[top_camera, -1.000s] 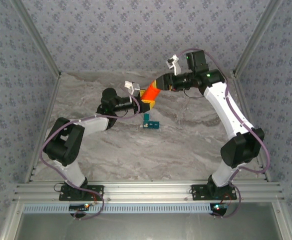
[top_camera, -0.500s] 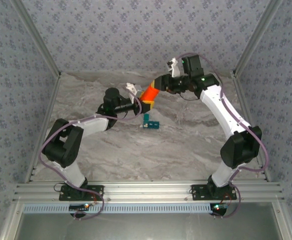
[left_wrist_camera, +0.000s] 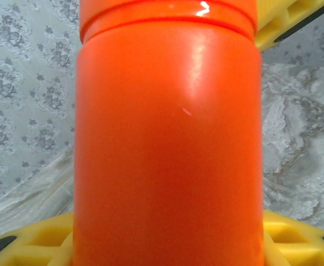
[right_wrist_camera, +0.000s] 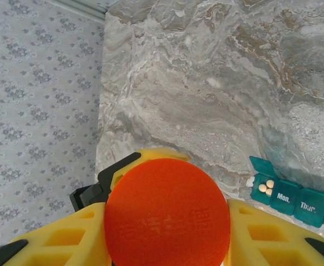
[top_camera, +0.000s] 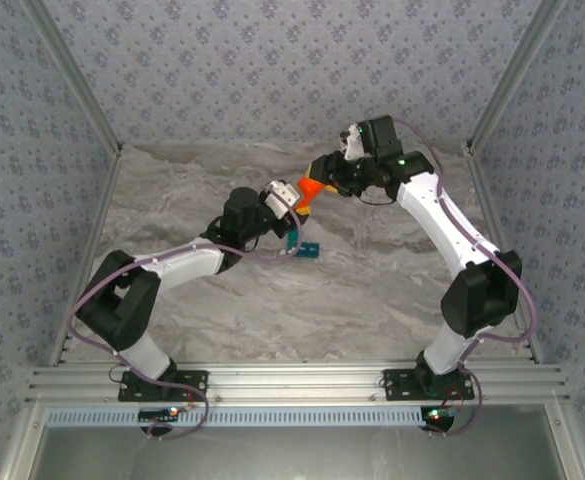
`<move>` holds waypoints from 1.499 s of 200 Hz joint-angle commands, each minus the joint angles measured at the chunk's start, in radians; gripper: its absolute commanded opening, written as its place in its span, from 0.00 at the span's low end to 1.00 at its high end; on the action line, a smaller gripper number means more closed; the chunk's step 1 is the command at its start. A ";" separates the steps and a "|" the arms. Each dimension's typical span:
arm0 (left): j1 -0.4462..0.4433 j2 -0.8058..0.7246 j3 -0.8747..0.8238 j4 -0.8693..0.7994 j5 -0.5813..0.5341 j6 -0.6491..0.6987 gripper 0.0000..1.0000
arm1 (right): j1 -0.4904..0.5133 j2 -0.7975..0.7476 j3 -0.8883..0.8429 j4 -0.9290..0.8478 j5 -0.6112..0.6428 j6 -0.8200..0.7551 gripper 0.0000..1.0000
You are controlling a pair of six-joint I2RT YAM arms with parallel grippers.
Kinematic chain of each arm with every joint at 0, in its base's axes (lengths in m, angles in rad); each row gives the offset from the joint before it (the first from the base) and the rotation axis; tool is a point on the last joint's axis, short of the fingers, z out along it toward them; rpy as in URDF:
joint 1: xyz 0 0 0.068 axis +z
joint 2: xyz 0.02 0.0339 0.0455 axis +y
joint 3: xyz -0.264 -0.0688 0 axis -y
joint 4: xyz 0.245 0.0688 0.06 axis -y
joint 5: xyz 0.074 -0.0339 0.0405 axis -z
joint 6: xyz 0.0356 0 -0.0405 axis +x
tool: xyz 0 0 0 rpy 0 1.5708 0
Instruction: Sort the pills into containers
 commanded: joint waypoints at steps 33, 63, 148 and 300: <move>-0.082 -0.038 0.012 0.147 0.111 0.099 0.00 | 0.061 0.042 -0.011 0.040 -0.020 0.028 0.45; -0.072 -0.027 0.009 0.174 0.115 0.054 0.00 | 0.043 0.031 -0.002 0.036 -0.033 0.022 0.49; -0.024 0.005 -0.003 0.226 0.148 -0.054 0.00 | -0.047 -0.046 0.038 0.034 -0.101 0.015 0.69; 0.127 0.012 0.016 0.291 0.407 -0.379 0.00 | -0.168 -0.189 0.011 -0.014 -0.198 -0.337 0.86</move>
